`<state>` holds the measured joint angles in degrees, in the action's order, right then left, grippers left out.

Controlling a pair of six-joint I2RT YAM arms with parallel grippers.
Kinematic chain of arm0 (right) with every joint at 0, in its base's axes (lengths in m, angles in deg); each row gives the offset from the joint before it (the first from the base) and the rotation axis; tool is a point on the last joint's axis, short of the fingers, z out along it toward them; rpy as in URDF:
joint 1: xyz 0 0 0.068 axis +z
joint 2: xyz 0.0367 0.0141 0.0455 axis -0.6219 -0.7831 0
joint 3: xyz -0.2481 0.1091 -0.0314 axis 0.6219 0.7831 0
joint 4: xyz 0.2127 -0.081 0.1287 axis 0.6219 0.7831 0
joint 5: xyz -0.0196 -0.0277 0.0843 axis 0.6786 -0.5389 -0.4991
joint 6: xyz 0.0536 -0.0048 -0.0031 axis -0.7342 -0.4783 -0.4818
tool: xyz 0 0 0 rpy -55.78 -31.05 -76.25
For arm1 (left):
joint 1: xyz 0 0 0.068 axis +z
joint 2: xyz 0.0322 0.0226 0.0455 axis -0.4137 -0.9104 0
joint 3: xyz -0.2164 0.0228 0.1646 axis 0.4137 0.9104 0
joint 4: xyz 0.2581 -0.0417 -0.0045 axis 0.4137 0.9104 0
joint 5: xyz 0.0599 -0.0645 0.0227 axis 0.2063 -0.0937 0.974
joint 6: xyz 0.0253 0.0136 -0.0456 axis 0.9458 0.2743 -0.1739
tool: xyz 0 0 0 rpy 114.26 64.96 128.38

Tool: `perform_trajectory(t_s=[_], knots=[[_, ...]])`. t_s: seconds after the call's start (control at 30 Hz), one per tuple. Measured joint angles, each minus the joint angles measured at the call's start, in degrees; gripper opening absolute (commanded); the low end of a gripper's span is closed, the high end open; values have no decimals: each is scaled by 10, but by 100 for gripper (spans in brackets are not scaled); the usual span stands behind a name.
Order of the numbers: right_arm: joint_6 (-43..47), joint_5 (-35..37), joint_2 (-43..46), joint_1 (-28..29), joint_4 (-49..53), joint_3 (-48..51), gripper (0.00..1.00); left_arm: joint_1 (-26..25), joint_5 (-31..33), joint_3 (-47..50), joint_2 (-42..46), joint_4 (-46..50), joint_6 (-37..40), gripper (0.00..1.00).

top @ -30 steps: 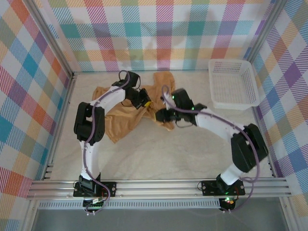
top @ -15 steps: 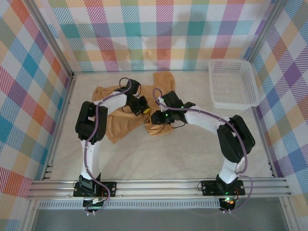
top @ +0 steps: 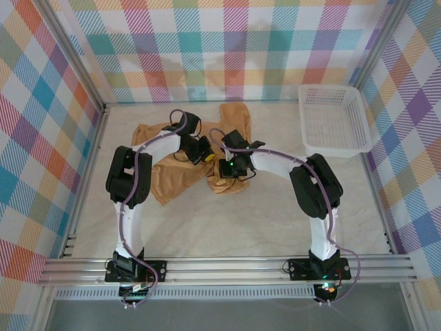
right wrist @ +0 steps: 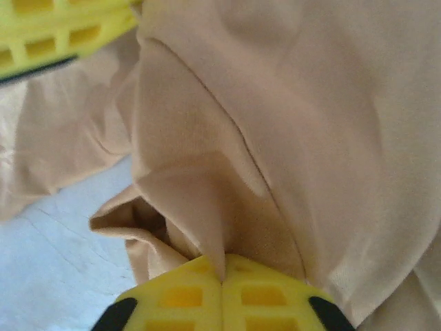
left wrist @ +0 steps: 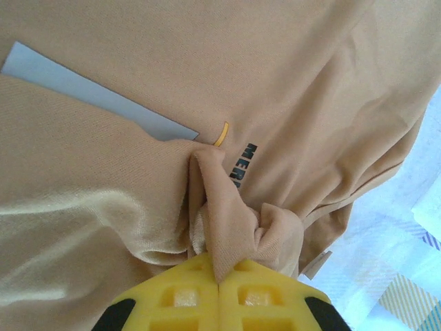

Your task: Fold the inside-out t-shirt

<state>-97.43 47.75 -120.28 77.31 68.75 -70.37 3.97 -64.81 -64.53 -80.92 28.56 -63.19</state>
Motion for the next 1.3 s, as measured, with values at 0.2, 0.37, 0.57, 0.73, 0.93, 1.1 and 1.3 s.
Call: perform_trajectory(t_s=[0.2,0.37,0.57,0.73,0.93,1.1,1.3], knots=[[-44,-145,89,-26,-132,75,0,5,0,26,23,-7,-1,0],[-129,-289,134,-68,-332,149,0,7,-8,65,49,-35,-17,0],[-152,-351,101,-84,-402,198,15,8,-11,94,61,-61,-28,0],[-83,-297,130,-111,-310,268,14,19,-9,109,85,-59,-28,0],[-23,-127,191,-127,-161,290,18,14,-4,122,117,-63,-31,0],[-15,-43,229,-44,-108,238,22,0,-5,123,118,-64,-32,0],[-24,-42,197,54,-144,155,40,0,1,123,117,-61,-32,0]])
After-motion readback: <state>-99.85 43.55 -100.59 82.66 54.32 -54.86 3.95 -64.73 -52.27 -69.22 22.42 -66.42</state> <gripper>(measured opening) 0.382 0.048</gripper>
